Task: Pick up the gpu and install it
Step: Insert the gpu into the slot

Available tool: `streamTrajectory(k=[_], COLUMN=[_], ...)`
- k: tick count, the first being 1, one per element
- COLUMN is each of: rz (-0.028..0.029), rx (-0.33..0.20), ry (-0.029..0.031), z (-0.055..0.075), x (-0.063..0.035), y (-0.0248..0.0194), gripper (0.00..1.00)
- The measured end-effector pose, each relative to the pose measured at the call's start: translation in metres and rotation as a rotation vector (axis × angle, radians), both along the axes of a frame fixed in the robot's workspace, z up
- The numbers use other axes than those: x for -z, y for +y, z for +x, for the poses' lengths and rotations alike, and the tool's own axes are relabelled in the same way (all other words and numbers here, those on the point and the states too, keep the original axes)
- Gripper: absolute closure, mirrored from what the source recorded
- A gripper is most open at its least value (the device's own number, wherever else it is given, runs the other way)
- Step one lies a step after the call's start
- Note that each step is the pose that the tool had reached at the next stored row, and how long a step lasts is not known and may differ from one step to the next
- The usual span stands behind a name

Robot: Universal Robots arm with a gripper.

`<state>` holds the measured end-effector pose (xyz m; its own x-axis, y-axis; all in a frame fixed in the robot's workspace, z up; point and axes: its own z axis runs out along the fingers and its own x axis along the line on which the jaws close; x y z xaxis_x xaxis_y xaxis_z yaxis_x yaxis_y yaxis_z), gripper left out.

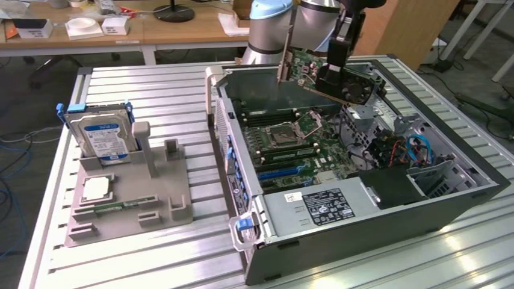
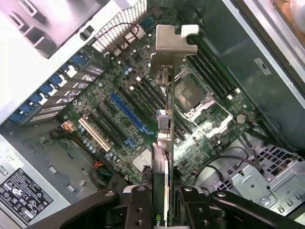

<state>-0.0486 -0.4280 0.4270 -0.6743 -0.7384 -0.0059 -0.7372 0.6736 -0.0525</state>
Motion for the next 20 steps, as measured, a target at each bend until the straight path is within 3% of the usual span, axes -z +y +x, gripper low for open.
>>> streamTrajectory(k=[20], rz=[0.0001], rx=[-0.096], ry=[0.0000], z=[0.0000], x=[0.0000], y=[-0.0005], gripper=[0.74])
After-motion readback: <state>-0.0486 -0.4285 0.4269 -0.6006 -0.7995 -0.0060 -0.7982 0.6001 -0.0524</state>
